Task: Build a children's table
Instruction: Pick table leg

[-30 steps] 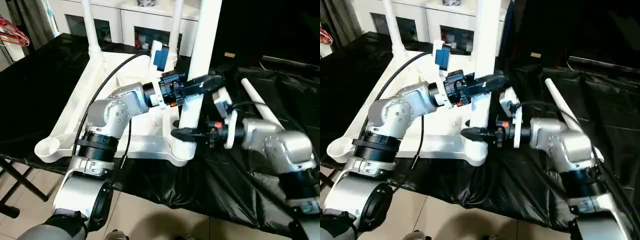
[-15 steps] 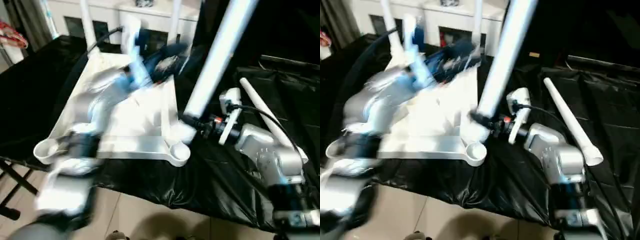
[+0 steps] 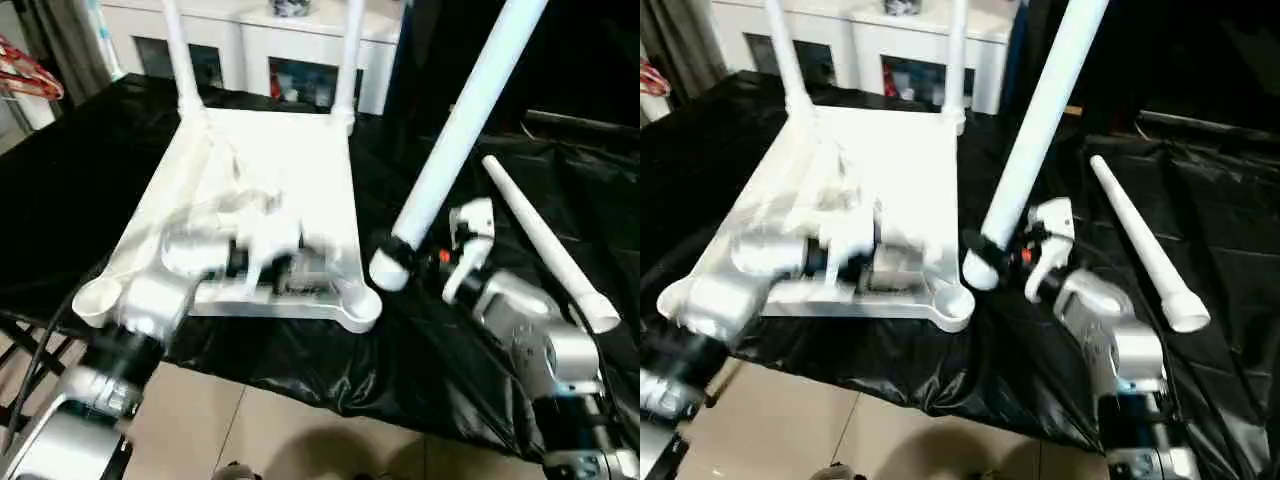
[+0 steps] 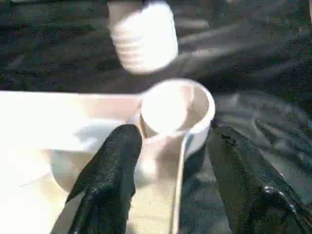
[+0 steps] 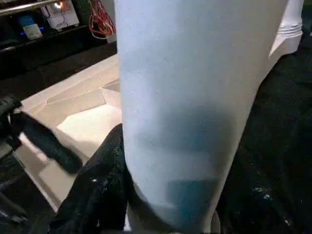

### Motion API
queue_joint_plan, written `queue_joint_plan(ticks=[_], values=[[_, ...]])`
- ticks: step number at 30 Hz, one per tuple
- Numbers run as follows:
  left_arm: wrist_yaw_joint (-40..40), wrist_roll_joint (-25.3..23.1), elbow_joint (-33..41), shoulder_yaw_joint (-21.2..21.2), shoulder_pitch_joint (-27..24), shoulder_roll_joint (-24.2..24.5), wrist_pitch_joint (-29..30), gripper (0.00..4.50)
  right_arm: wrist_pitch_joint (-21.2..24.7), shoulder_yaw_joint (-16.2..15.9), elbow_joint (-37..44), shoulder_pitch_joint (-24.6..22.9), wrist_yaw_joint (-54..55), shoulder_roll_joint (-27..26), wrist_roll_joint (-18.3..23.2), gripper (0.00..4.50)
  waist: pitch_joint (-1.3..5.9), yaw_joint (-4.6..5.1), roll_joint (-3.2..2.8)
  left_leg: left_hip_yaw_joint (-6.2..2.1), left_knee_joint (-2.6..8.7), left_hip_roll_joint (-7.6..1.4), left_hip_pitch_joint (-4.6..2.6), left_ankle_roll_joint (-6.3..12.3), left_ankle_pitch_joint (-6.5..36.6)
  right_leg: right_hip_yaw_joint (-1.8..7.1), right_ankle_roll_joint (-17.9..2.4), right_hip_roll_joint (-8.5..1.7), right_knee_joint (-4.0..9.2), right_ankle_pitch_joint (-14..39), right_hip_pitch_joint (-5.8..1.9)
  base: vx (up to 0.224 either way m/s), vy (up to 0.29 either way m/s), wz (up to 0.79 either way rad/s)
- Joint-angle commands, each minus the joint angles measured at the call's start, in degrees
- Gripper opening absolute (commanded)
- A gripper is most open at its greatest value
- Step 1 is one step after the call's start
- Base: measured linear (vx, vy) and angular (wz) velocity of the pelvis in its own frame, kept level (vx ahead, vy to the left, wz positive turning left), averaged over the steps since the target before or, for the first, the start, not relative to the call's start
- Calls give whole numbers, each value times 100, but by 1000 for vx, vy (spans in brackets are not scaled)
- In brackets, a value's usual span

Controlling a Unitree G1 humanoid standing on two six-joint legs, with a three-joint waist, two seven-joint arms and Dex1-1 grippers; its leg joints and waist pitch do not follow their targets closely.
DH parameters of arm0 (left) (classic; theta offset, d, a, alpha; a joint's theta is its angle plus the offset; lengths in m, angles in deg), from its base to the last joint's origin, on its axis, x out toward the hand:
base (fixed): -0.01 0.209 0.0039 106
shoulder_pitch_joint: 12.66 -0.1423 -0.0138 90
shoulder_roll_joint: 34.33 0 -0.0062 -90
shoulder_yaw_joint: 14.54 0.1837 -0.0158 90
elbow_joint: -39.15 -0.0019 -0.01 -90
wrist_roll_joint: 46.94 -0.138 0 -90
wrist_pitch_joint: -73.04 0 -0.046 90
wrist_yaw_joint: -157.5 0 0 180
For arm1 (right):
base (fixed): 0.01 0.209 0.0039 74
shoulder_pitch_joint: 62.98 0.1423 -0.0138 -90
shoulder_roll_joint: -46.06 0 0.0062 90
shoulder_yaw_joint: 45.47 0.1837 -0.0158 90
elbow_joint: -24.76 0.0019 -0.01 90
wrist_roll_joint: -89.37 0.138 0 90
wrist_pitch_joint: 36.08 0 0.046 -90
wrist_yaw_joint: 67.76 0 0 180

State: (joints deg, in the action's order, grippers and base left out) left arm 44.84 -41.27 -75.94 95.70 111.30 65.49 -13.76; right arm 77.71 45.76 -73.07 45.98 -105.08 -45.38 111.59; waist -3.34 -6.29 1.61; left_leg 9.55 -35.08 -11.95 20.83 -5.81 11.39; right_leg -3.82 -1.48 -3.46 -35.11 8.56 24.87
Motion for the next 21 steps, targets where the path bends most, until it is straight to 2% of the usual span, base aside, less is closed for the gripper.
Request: queue_joint_plan(ticks=[1, 2, 4, 6, 8, 9, 10, 11, 13, 14, 16, 17, 18, 21], values=[[81, -192, -198, 111, 66, 81, -169, 221, -140, -50, 147, -19, 52, 32, -65, 191, 408, 15, -94, 4, 465, -60, -33, -79, 1103, 246, -623, -385, 473, 1905, -393, 0, 0, 0], [105, -256, -311, 136, 79, 99, -229, 221, -162, -61, 142, -30, 72, 26, -80, 191, 423, 12, -81, -6, 465, -62, -34, -87, 1095, 247, -608, -395, 453, 1922, -412, 0, 0, 0], [115, -329, -543, 167, 121, 98, -335, 219, -181, -91, 161, -52, 97, 16, -111, 191, 422, 2, -82, 3, 459, -56, -32, -64, 1018, 251, -632, -387, 460, 1841, -398, 0, 0, 0], [106, -359, -692, 175, 160, 80, -419, 188, -179, -105, 192, -74, 106, 9, -122, 191, 429, 0, -85, -1, 462, -66, -30, -71, 999, 252, -679, -393, 439, 1756, -408, 0, 0, 0], [76, -421, -888, 193, 229, 55, -534, 180, -163, -107, 241, -105, 111, 10, -122, 191, 428, -5, -87, -5, 463, -72, -29, -66, 998, 252, -709, -394, 429, 1676, -409, 0, 0, 0], [76, -421, -888, 193, 229, 55, -534, 176, -163, -107, 241, -105, 111, 10, -122, 191, 434, 9, -182, -1, 459, -73, -53, -86, 1073, 251, -735, -385, 456, 1602, -394, 0, 0, 0], [87, -468, -1025, 215, 282, 42, -609, 170, -150, -98, 275, -126, 108, 8, -129, 191, 447, 13, -129, -6, 452, -57, -35, -82, 1006, 253, -807, -378, 405, 1410, -437, 0, 0, 0], [100, -524, -1203, 216, 348, 20, -709, 158, -143, -88, 311, -152, 102, 18, -131, 191, 435, 11, -131, -1, 455, -52, -35, -61, 994, 255, -819, -368, 413, 1394, -424, 0, 0, 0], [108, -550, -1290, 213, 381, 8, -757, 142, -142, -84, 326, -164, 98, 24, -131, 191, 437, 0, -147, -1, 451, -49, -38, -45, 1002, 258, -809, -386, 419, 1487, -434, 0, 0, 0], [170, -555, -1390, 203, 424, 3, -781, 139, -144, -76, 335, -176, 91, 40, -130, 191, 433, -6, -217, -7, 451, -50, -42, -57, 1015, 259, -816, -391, 426, 1534, -426, 0, 0, 0], [285, -534, -1485, 191, 464, 9, -765, 126, -149, -75, 330, -179, 89, 54, -126, 191, 436, 4, -178, -1, 452, -44, -36, -48, 1036, 257, -782, -388, 435, 1624, -444, 0, 0, 0], [318, -525, -1524, 181, 476, 6, -767, 103, -151, -78, 329, -178, 90, 57, -123, 191, 429, 7, -183, 3, 452, -43, -42, -41, 1059, 256, -765, -385, 453, 1727, -431, 0, 0, 0], [368, -507, -1589, 157, 492, -3, -769, 103, -151, -86, 331, -178, 95, 59, -118, 191, 427, 6, -201, 5, 450, -33, -41, -35, 1060, 255, -748, -380, 465, 1780, -431, 0, 0, 0], [496, -478, -1701, 131, 517, -9, -738, 91, -151, -102, 341, -176, 100, 62, -111, 191, 432, 9, -194, 0, 455, -38, -33, -34, 1028, 250, -724, -385, 468, 1813, -438, 0, 0, 0]])
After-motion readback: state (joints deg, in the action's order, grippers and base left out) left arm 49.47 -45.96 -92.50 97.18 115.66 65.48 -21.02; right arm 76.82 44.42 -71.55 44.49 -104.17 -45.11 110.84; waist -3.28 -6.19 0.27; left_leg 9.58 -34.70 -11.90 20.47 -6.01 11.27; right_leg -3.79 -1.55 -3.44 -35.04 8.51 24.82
